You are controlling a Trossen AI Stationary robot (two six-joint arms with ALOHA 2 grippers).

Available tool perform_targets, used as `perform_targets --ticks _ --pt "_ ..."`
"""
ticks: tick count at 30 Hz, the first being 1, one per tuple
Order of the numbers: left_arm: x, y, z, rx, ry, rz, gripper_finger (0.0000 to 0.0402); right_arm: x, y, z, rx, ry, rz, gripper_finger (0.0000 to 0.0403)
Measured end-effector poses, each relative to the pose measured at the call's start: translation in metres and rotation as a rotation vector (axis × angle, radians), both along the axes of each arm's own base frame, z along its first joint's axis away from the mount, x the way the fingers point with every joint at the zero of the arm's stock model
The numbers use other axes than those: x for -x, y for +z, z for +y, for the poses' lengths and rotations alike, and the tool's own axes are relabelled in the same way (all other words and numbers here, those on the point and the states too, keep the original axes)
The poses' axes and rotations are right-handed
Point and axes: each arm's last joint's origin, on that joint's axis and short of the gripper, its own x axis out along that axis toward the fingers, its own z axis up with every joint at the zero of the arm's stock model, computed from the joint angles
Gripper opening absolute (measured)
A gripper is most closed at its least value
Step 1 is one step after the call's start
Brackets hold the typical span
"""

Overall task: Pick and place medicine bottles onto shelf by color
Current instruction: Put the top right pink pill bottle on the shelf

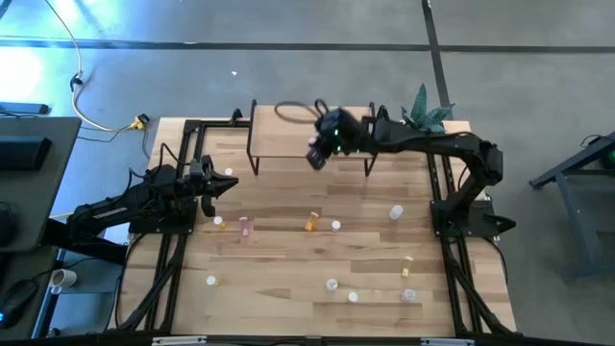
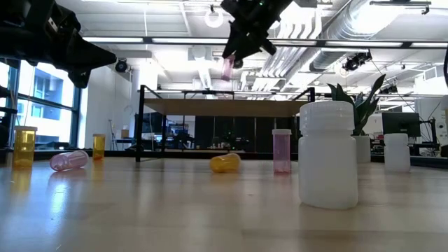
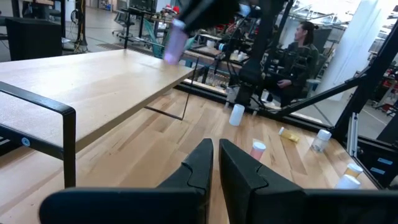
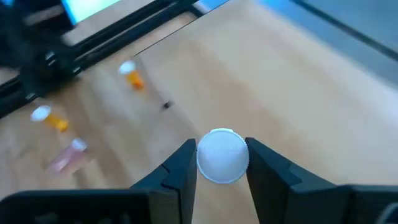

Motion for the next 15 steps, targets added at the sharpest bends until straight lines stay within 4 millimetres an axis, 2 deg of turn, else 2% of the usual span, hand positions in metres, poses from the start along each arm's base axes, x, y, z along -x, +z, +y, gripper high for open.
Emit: perform_targets --ticks 7,15 --pt "0.000 0.000 0.000 0.000 0.000 -0.001 0.0019 0.020 0.017 -0.051 0.076 -0.086 0.030 0.0105" --pt "0.000 0.000 0.000 0.000 0.000 -0.001 0.0019 0.049 0.013 -0.108 0.067 -0.203 0.065 0.0105"
